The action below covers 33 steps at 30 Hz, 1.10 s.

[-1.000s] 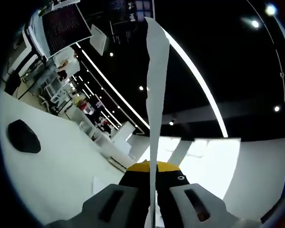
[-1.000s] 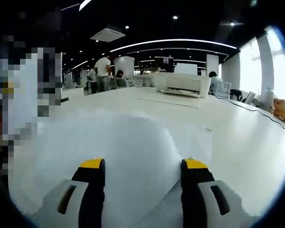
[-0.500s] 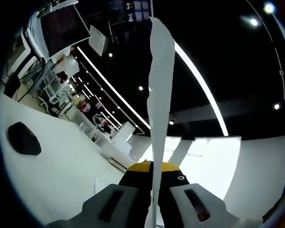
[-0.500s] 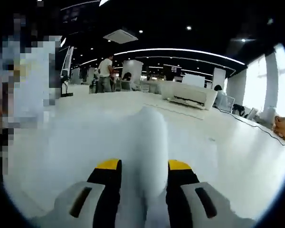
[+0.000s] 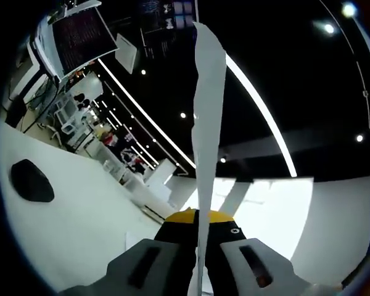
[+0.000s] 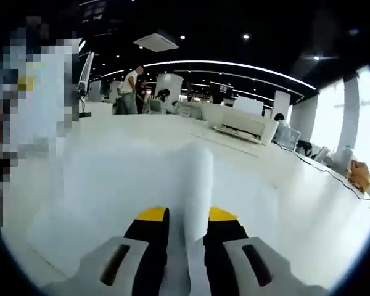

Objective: Organize the stack of printing papers by aligning and flattening the scattered papers on the table

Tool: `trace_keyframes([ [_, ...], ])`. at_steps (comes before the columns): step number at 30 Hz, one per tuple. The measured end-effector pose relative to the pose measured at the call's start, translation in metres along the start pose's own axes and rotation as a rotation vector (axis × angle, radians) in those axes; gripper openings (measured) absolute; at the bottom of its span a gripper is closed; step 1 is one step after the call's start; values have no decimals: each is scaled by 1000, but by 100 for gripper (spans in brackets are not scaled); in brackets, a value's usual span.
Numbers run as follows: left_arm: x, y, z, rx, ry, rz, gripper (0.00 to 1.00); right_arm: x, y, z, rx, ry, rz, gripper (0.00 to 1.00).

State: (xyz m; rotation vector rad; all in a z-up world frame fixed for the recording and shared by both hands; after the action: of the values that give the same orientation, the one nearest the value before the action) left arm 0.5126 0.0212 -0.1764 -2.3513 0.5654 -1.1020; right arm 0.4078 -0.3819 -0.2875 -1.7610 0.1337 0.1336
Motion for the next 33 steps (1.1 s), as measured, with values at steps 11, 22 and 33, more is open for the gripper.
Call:
trace_keyframes([
  [11, -1, 0, 2, 3, -5, -1, 6, 4, -9, 11, -330, 31, -17, 12],
  [22, 0, -1, 0, 13, 0, -3, 6, 3, -5, 1, -141, 68, 1, 16],
  [33, 0, 6, 6, -29, -21, 1, 6, 1, -3, 3, -146, 49, 22, 3],
])
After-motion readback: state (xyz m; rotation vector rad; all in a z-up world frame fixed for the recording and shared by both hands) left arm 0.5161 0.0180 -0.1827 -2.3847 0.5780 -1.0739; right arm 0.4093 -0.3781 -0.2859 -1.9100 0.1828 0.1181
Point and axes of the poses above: the point that each gripper's makers call its tool centre point, and the gripper's own axes: x roughly forward along the fingers, z roughly to its left, y roughly out of its underside, the point moved 6 cm from there along -x, roughly backward along the fingers, and after that the axes turned 11 degrees about -z, right-handed, at the moved point
